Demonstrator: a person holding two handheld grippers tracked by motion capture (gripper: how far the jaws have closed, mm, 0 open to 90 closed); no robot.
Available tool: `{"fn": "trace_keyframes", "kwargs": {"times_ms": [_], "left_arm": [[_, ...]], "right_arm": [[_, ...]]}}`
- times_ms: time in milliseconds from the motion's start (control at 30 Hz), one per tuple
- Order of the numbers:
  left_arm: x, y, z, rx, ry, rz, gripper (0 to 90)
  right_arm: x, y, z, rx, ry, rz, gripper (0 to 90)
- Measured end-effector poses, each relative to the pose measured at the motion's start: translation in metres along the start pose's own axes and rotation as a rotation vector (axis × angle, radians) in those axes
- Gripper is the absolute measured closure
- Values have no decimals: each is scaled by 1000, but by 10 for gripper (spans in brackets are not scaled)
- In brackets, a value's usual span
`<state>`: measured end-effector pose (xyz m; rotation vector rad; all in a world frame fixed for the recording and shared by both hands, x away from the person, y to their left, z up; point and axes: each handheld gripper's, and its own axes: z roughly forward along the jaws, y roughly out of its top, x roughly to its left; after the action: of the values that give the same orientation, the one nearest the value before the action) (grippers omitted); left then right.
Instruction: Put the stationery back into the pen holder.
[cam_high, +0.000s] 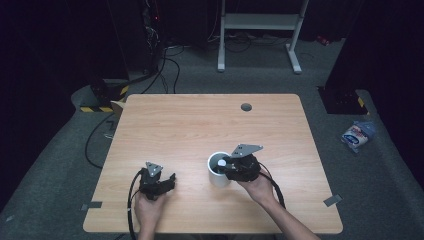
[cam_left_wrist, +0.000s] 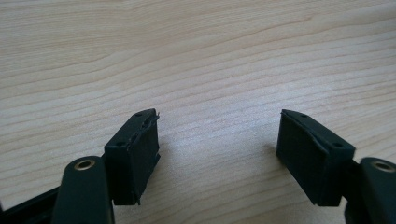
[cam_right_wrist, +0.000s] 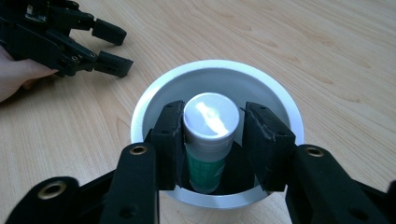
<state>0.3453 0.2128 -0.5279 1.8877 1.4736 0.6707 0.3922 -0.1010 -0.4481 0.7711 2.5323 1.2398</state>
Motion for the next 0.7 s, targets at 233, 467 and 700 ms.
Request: {"fn": "trace_keyframes", "kwargs": {"times_ms": [233, 467, 700], "left_arm": [[0, 0, 0, -1, 1, -1, 296], [0, 0, 0, -1, 1, -1, 296], [0, 0, 0, -1, 1, -1, 296]], "right_arm": [[0, 1, -5, -23, 5, 2, 546], [1, 2, -10, -43, 5, -6, 530], [0, 2, -15, -62, 6, 0, 519]]}}
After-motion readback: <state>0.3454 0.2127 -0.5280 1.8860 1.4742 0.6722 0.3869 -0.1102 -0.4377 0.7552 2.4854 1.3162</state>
